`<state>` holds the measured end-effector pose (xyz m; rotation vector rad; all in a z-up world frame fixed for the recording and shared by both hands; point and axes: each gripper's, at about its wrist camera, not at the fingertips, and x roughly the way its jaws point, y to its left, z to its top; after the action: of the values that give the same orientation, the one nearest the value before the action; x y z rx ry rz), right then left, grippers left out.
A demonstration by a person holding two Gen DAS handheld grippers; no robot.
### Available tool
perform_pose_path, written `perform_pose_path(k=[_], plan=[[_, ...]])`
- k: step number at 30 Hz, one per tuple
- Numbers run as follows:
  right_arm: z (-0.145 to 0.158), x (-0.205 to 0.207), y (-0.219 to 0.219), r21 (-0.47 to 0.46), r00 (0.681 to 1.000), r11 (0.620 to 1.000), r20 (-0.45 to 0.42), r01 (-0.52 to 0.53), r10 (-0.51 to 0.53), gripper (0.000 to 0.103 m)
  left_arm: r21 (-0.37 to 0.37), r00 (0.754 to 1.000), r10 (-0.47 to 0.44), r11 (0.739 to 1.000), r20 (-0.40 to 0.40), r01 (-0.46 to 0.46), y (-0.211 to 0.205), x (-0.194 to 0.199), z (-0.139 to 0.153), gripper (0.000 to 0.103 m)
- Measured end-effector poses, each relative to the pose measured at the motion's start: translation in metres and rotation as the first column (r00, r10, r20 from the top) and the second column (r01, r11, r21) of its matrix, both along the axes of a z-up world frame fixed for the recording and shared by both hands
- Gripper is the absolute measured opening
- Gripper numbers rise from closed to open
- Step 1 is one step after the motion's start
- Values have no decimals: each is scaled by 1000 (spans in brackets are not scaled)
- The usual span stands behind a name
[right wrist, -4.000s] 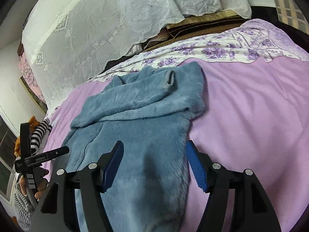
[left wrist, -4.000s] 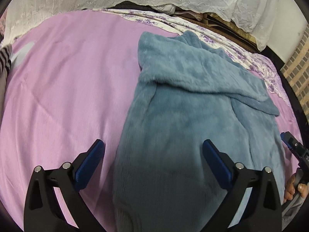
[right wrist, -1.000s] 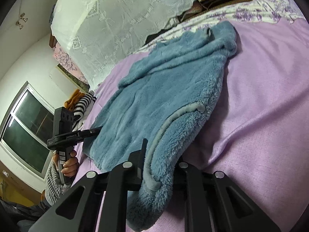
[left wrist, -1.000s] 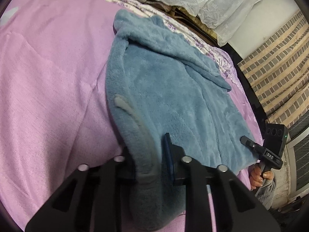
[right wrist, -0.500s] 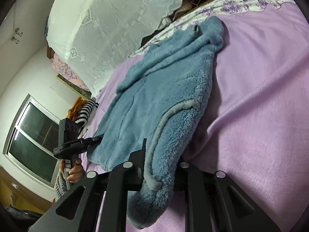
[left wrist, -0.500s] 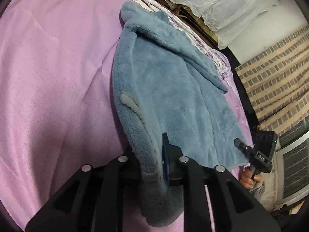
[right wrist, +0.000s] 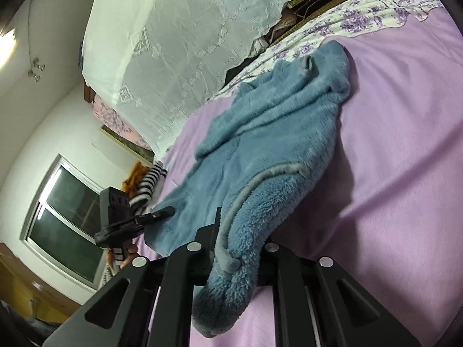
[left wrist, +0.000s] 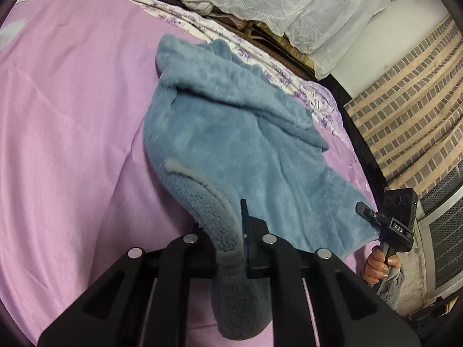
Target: Fold small clothes
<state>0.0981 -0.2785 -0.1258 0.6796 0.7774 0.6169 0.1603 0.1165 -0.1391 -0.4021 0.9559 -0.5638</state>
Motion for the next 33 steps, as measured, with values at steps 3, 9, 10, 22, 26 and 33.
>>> perform_pose_path(k=[3, 9, 10, 22, 26, 33], plan=[[10, 12, -2, 26, 1000, 1000, 7, 4, -4, 12, -23, 1000, 8, 1000, 6, -8, -1, 10, 9, 11], [29, 41, -5, 44, 999, 999, 26, 19, -20, 12, -55, 999, 27, 998, 25, -25, -1, 34, 29, 11], [30, 44, -6, 44, 999, 999, 27, 20, -21, 12, -56, 999, 28, 998, 28, -27, -2, 38, 32, 11], [42, 94, -14, 37, 999, 998, 12, 41, -42, 12, -60, 998, 40, 998, 52, -37, -10, 82, 56, 11], [46, 111, -15, 36, 999, 998, 9, 44, -44, 12, -59, 998, 44, 997, 52, -41, -13, 96, 62, 11], [54, 145, -19, 35, 998, 998, 12, 59, -59, 12, -52, 996, 59, 997, 72, -55, -15, 124, 73, 11]])
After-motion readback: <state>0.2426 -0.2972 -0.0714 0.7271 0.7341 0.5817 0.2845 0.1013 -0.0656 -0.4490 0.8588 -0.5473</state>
